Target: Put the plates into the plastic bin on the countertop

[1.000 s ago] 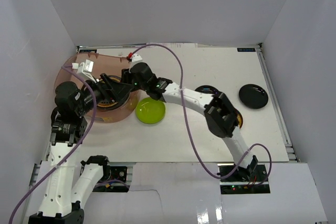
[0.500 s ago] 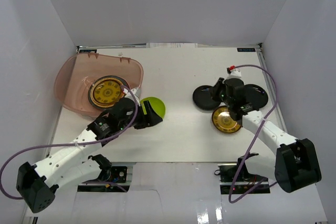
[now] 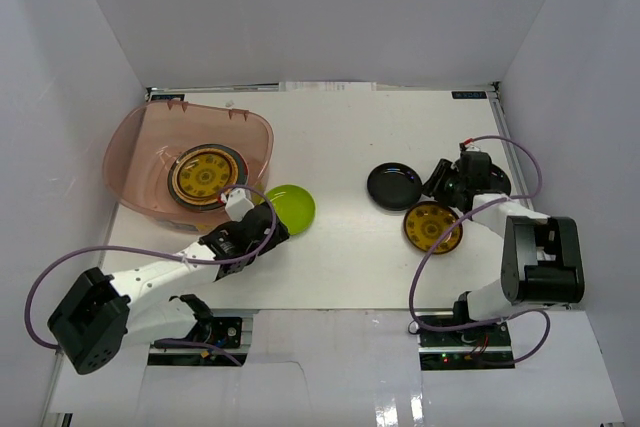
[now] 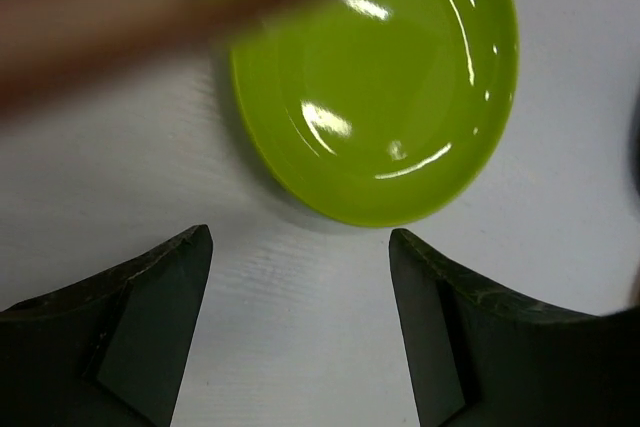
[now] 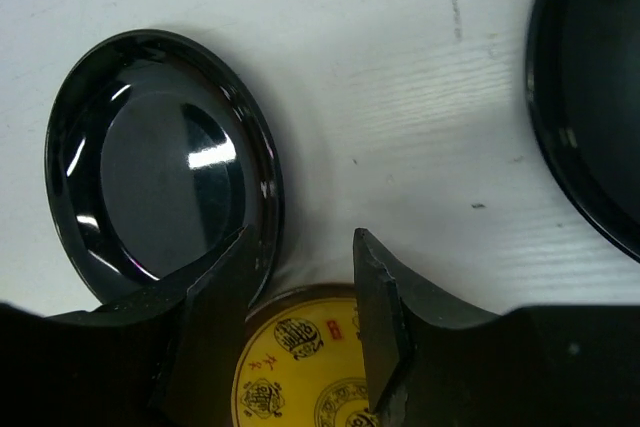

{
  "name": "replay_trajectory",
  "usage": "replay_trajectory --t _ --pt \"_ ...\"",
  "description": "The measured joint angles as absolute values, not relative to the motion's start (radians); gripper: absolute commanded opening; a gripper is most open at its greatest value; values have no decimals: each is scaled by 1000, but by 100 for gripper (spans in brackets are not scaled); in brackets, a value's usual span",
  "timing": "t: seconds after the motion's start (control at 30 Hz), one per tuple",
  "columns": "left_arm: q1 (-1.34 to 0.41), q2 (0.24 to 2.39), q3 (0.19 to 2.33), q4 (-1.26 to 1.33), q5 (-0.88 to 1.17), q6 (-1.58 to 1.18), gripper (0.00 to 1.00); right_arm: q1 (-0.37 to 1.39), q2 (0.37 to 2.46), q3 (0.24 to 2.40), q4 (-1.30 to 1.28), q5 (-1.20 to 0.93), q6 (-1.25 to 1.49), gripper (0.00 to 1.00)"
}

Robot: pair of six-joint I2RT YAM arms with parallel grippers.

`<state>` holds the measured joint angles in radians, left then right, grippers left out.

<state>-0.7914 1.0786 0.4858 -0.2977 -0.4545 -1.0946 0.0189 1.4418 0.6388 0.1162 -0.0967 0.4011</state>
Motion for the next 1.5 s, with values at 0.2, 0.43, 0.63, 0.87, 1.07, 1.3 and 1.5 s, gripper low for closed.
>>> replay_trajectory --t 0.2,0.43,0.63,0.87,1.07,1.3,1.5 --pt "-745 1156 481 -218 -495 -1111 76 20 1544 690 156 -165 400 51" --pt "-731 1247 489 -126 -567 -1096 61 20 1627 711 214 -212 416 41" --pt "-729 1333 519 -68 -630 -1077 34 20 1651 710 249 -243 453 14" --pt "-729 1340 519 -59 -636 -1058 15 20 1619 708 289 -251 505 8" --pt "-729 1333 517 -68 -627 -1058 38 20 1520 704 290 -250 529 8" --pt "-728 1267 483 -90 -593 -1063 65 20 1470 673 318 -255 540 8" --pt "-727 1299 492 -74 -609 -1068 56 20 1437 617 316 -281 558 8"
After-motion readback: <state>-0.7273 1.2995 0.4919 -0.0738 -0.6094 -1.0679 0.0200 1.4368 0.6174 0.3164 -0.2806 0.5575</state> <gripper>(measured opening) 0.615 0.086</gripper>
